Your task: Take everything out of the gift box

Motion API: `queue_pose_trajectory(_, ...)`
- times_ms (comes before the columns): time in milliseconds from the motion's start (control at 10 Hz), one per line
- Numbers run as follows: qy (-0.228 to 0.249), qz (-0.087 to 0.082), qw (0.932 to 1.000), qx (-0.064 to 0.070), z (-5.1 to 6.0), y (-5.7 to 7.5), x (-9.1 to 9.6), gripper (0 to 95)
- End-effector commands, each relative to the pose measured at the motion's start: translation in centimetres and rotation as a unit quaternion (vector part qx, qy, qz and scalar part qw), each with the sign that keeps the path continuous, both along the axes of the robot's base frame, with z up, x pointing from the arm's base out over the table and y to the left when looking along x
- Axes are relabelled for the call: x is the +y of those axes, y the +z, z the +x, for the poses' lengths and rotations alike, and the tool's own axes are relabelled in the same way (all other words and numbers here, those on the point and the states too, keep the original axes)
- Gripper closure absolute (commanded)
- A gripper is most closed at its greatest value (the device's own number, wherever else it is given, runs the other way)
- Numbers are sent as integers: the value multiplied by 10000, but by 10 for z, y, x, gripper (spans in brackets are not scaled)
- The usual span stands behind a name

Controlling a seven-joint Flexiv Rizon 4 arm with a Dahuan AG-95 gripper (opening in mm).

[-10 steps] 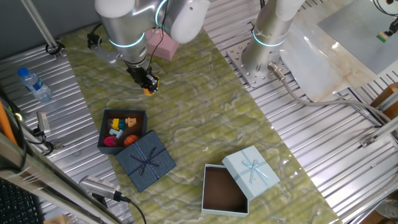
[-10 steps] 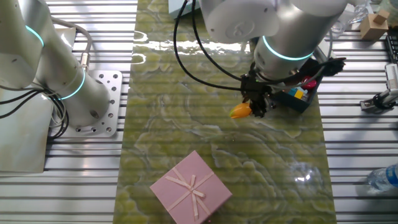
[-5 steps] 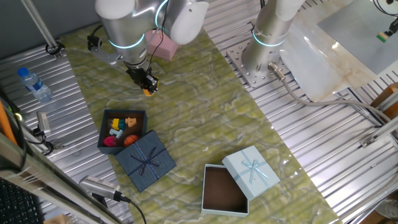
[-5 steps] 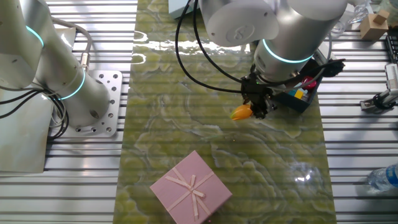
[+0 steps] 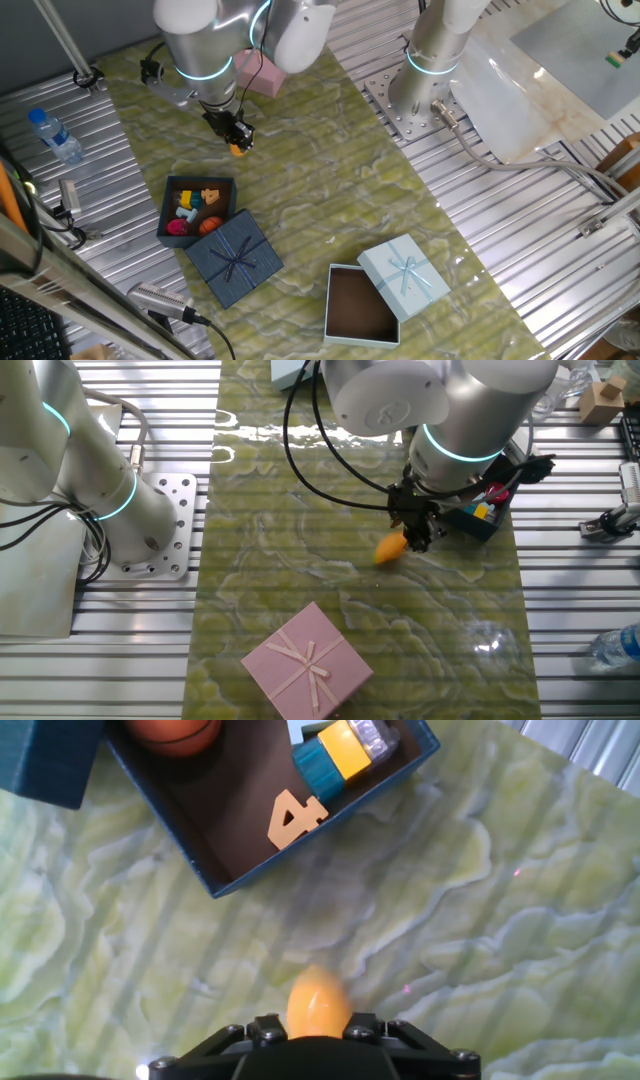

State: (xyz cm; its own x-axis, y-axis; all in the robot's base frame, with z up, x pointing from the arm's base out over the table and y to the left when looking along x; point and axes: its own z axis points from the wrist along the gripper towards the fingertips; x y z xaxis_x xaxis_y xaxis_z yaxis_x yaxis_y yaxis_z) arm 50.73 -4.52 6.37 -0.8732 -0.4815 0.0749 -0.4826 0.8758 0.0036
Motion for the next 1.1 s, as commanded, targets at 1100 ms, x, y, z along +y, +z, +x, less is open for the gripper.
queue_pose_trajectory(1100,62,-41,9999,-90,49,47,19,570)
